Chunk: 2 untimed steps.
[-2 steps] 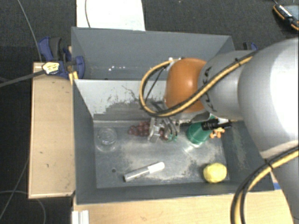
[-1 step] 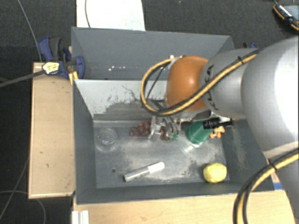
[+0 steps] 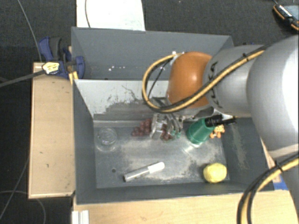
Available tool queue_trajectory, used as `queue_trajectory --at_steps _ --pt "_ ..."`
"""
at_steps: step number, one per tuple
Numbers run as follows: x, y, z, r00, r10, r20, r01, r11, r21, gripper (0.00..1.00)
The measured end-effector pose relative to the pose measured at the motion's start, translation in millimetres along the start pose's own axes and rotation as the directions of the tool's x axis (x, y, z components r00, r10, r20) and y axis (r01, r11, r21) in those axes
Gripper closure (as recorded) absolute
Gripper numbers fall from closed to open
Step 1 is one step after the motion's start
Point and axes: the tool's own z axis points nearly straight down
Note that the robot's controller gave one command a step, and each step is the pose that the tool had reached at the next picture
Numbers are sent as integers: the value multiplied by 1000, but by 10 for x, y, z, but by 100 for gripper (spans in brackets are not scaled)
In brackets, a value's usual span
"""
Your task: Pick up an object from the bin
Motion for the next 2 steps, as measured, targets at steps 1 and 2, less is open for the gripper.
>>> queue_trajectory --at_steps 1,2 --pt "-6 4 -213 1000 0 2 0 1000 -1 100" --pt "-14 9 -350 1000 0 6 0 1000 -4 100"
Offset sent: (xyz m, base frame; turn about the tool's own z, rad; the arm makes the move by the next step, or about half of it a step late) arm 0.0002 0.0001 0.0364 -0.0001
